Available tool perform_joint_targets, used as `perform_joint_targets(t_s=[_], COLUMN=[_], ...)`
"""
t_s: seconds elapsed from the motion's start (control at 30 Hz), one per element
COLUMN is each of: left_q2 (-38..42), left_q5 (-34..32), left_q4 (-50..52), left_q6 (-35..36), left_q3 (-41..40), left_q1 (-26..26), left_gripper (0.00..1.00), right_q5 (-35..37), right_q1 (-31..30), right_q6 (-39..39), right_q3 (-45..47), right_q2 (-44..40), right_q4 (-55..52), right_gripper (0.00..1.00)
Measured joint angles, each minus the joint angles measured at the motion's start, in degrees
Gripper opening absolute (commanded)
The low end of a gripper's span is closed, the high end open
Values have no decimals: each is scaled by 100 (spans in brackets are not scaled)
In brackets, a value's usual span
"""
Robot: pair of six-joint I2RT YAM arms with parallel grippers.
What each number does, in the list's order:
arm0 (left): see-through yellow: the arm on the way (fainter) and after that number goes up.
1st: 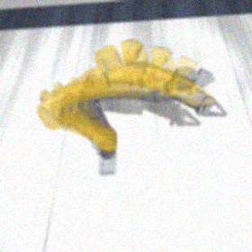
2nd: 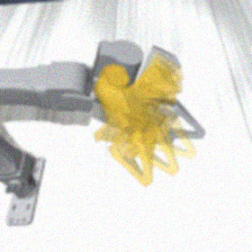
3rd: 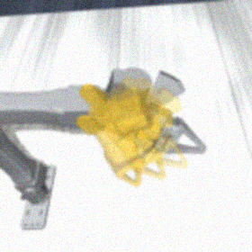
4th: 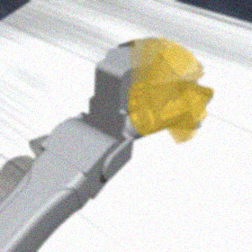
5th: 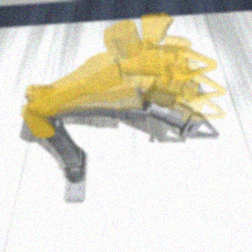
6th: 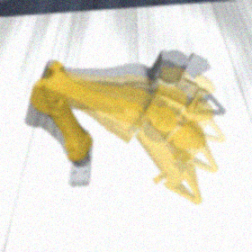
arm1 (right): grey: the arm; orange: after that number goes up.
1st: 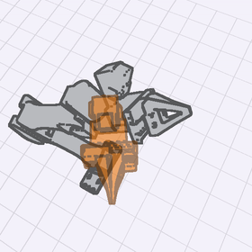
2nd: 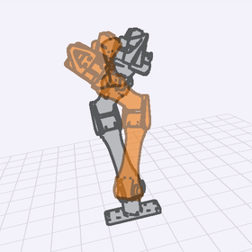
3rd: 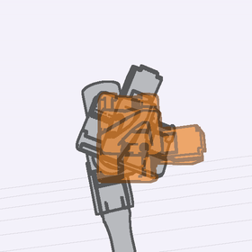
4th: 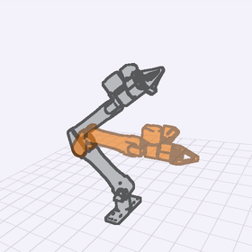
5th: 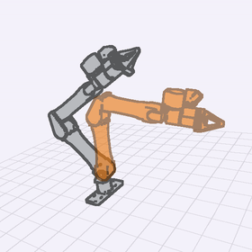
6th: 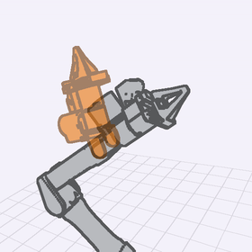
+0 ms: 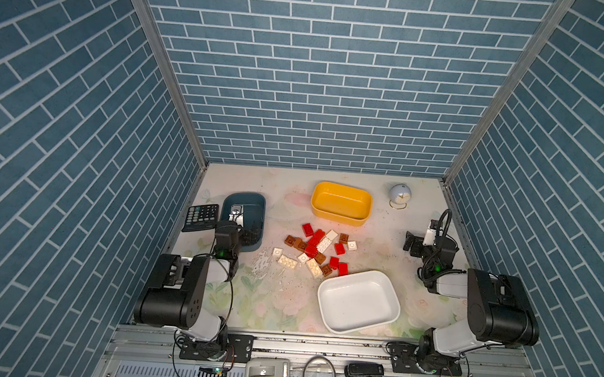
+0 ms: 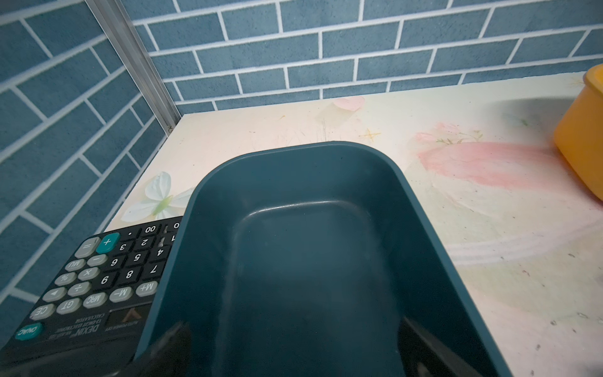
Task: Sort the legos into containers by color
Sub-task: Pick up the lego from the center of the table.
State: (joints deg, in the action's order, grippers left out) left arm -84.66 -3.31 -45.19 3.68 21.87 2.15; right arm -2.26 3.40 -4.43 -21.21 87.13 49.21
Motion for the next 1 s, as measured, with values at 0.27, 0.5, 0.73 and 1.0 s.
perform_joint_targets(t_s=[0.27,0.5,0.73,1.0], left_q2=[1648,2328,2020,1799], left_q5=[42,-216,-319,-238], left_q4=[1897,4363,7125,9117], left_q6=[-114,-852,-1825,-3261], left_q3=[901,2417,3661,4109], left_q1=[4,197,542,1375], left_gripper=[100,100,100,97], right_q5=[-297,-1167,-2430,-3816], right_q1=[4,4,4,4], right_q6=[2,-2,-4,144], right_q3=[-131,-1082,-1912,-2677], right_q2=[-1552,-2524,-2710,-2651], right_q4=[-1152,-2870,-4795,-6723], right_gripper=[99,99,97,96])
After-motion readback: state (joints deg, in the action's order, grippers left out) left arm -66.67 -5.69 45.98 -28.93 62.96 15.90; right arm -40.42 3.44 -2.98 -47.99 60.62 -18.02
